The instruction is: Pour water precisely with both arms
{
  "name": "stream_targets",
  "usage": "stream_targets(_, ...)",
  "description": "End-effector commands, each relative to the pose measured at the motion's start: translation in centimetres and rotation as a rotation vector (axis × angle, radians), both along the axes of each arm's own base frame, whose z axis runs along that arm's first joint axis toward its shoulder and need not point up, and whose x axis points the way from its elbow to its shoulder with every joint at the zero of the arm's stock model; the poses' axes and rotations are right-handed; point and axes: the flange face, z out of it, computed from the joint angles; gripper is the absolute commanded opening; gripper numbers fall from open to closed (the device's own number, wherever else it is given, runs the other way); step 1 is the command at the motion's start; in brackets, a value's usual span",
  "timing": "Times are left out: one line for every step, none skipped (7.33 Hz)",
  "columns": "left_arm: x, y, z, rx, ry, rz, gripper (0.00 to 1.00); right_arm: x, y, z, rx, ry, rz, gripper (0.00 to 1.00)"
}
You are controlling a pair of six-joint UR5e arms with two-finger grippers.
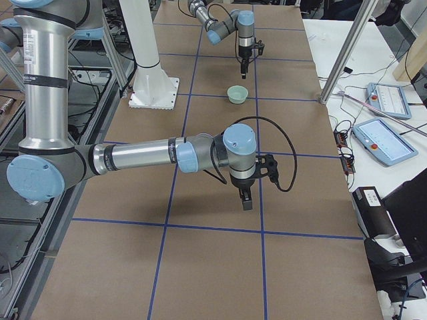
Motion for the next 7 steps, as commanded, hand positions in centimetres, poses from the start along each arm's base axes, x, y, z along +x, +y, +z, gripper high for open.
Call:
stream_targets(-14.0, 0.2, 2.6, 0.103, -0.126, 0.077, 1.0, -1.2, -0.6, -1.5, -0.035, -0.035, 0.039, 1.0)
stream_targets(-21.0, -1.8, 5.3, 0.146, -0.201, 0.123, 1.0, -2.4, -1.0, -2.3, -0.036, -0.046, 0.051, 1.0)
stream_targets(-27.8, -3.4, 8.4, 0.176, -0.231, 0.155, 1.0, -4.3, -1.2, -3.7, -0.048, -0.073, 0.077, 1.0)
stream_targets(-35.0, -4.3, 12.7, 0.184, -0.257, 0.134, 1.0, -6.6, -0.8, -6.4, -0.071, -0.114, 0.126, 1.0)
stream_targets(-41.1, -4.3, 16.7, 0.163, -0.248, 0.125, 1.0, -9.1, -0.2, -8.9, -0.096, -0.141, 0.136, 1.0)
stream_targets(-44.7, -2.7, 22.5, 0.087, -0.265, 0.11, 1.0, -11.5, 0.5, -11.2, -0.116, -0.153, 0.144, 1.0)
stream_targets(-49.6, -0.8, 27.2, 0.109, -0.278, 0.067, 1.0, -13.2, 1.5, -13.8, -0.103, -0.156, 0.156, 1.0)
